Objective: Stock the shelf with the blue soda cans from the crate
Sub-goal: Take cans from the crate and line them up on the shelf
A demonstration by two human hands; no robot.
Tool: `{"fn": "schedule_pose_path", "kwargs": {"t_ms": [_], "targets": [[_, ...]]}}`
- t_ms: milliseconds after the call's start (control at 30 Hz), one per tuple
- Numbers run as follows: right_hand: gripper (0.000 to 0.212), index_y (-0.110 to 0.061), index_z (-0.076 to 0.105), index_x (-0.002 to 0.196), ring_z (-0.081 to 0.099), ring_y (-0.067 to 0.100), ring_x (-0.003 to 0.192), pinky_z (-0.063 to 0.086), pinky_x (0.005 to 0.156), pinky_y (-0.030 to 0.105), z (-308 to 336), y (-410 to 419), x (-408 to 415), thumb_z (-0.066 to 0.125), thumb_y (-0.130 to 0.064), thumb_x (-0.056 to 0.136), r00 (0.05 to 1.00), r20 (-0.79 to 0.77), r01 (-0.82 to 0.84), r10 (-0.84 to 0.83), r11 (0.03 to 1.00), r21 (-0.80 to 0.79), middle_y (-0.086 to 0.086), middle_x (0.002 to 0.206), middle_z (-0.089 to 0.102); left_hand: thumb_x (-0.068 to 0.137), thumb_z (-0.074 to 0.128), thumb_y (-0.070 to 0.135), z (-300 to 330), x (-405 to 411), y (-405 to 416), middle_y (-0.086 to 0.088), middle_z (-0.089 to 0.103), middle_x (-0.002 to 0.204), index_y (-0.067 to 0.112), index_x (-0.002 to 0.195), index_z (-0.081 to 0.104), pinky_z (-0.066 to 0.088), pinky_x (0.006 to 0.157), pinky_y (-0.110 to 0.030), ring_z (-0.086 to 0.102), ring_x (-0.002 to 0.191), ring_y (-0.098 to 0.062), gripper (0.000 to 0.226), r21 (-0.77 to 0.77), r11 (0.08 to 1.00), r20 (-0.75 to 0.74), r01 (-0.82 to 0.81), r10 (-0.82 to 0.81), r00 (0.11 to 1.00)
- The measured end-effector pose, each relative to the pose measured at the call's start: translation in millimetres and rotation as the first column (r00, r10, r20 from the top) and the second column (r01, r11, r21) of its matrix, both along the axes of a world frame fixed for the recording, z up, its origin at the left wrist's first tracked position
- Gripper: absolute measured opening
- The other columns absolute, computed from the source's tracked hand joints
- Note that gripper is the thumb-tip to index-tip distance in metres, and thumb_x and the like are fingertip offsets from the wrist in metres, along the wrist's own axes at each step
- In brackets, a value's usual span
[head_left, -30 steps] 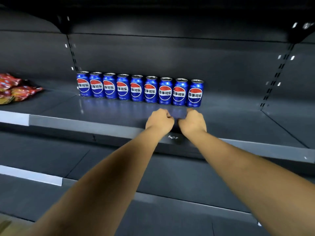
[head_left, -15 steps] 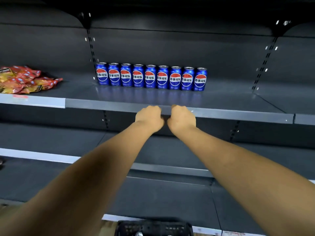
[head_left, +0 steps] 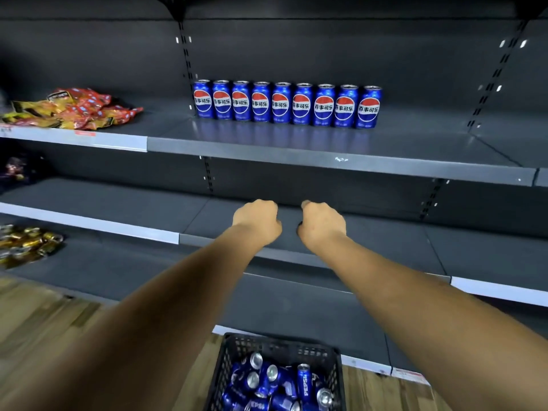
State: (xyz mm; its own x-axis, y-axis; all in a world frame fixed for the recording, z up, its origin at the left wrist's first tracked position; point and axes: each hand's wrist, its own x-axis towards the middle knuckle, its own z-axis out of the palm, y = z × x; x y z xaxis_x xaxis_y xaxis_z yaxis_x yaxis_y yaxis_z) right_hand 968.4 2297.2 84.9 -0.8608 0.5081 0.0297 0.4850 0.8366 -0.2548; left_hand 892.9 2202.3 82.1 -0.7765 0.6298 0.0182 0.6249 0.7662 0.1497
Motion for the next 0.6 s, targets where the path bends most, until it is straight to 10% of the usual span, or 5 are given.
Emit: {"fn": "schedule_pose_path", "kwargs": {"t_ms": [600], "targets": [[0.025, -0.007, 0.053, 0.112, 0.059, 0.034, 0.102, 0.039, 0.068, 0.029, -103.2, -7.5, 73.0, 0.049, -0.006, 0.087, 0.979, 0.203, 0.03, -0.02, 0.998, -0.048, 0.015, 0.111, 0.062, 0.092, 0.046, 0.018, -101.7, 69.5, -1.4, -0.011, 0.061, 0.114, 0.01, 0.111, 0.06, 0.04, 0.073, -0.03, 0.057, 0.104, -0.031, 0.025, -0.156, 0.986, 0.172, 0.051, -0.023, 0.985]]}}
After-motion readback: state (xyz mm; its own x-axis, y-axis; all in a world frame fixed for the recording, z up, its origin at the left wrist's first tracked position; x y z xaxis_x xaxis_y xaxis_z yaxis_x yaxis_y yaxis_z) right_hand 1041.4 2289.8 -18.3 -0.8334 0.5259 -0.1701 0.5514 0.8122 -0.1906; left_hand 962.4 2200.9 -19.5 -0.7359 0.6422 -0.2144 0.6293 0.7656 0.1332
